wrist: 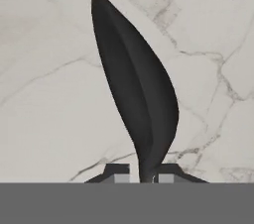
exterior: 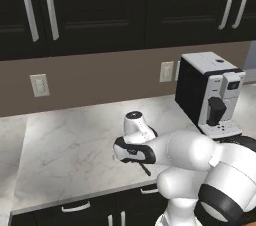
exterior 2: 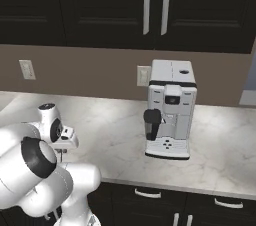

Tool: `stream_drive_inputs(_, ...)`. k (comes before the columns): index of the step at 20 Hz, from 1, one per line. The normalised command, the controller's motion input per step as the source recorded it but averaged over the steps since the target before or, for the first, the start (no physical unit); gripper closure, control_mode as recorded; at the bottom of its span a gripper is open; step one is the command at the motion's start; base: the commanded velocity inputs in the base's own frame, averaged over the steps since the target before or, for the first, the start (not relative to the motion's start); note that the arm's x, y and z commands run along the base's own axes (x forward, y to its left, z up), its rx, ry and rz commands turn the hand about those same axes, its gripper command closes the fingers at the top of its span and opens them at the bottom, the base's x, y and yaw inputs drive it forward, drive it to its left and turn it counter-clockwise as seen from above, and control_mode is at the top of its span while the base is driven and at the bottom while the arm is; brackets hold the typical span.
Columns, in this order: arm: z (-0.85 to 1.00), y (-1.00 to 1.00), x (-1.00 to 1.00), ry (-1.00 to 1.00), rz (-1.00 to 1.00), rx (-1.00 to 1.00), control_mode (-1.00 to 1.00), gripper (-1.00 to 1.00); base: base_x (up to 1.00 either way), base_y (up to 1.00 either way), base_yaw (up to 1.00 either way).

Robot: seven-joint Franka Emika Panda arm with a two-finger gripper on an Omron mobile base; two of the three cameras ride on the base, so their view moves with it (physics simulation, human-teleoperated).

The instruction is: Take the fork and place it on the left side of the plate. Then take the spoon and place it on the right side of the plate. Make sure they're directly next to the plate.

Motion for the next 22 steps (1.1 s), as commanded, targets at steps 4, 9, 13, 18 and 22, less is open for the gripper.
stream_drive_inputs(4,-0.23,0.0,0.0,-0.07,0.02,0.08,-1.0,1.0,0.0,0.0,0.0)
stream_drive_inputs(9,-0.02,0.0,-0.04,-0.02,0.01,0.06,-1.0,1.0,0.0,0.0,0.0)
stream_drive_inputs(13,0.3,0.0,-0.32,-0.05,0.03,0.02,-1.0,1.0,0.0,0.0,0.0)
stream_drive_inputs(18,0.61,-0.14,-0.48,-0.11,0.02,0.0,-1.0,1.0,0.0,0.0,0.0)
stream_drive_inputs(22,0.65,-0.32,-0.53,-0.12,0.0,0.0,-1.0,1.0,0.0,0.0,0.0)
